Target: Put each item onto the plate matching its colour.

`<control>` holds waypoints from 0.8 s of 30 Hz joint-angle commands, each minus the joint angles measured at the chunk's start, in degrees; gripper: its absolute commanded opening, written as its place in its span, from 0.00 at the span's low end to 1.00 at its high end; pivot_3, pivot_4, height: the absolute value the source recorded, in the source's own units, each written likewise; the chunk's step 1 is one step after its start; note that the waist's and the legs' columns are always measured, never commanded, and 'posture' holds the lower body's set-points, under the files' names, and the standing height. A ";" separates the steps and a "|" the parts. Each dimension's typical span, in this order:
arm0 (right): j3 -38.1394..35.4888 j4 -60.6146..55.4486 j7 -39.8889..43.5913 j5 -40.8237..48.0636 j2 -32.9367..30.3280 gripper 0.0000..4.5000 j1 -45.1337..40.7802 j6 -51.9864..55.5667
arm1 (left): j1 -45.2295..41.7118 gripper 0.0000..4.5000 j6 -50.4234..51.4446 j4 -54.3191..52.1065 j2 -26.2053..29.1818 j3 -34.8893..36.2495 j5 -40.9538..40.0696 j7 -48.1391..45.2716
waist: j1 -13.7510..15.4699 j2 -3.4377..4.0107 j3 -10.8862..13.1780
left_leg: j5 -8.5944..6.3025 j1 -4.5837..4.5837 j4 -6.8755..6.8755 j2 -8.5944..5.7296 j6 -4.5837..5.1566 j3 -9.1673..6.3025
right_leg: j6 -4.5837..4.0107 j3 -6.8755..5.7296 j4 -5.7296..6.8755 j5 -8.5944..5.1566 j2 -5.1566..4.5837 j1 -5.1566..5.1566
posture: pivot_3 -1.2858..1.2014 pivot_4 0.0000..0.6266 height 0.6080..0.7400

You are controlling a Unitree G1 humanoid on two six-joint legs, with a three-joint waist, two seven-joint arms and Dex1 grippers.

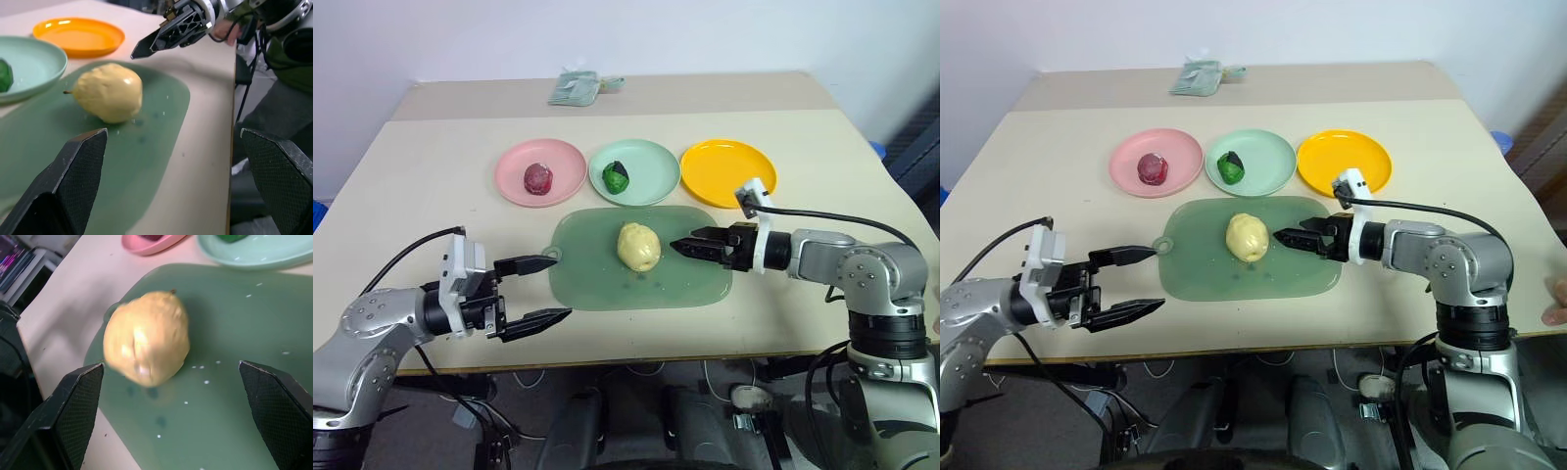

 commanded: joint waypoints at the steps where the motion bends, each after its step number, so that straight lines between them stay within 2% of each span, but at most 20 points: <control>1: 1.67 -0.15 1.64 -0.91 0.24 0.99 -1.09 -3.01 | 0.97 1.00 -0.89 -3.07 0.16 1.70 -0.99 0.49 | 0.04 0.01 0.01 | 0.00 0.00 0.00 0.00 0.00 0.00 | -0.01 0.00 0.00 -0.01 0.00 -0.01 | 0.52 0.24 1.00; 13: 6.25 2.57 2.73 -4.06 3.27 0.99 -2.97 -7.72 | 2.30 1.00 -0.72 -4.99 -1.23 0.33 -0.72 2.99 | -0.04 0.02 0.01 | -0.01 -0.01 -0.02 0.00 -0.01 0.00 | -0.02 -0.01 0.00 -0.01 0.00 -0.03 | 0.52 0.24 1.00; 24: 8.61 1.06 0.46 -6.29 7.49 0.99 -3.36 -9.80 | 7.34 1.00 -2.90 -3.27 -1.71 1.37 1.18 2.52 | -0.10 0.04 0.03 | -0.02 -0.01 -0.06 0.00 -0.03 0.00 | -0.05 0.01 -0.01 -0.03 -0.01 -0.06 | 0.52 0.24 1.00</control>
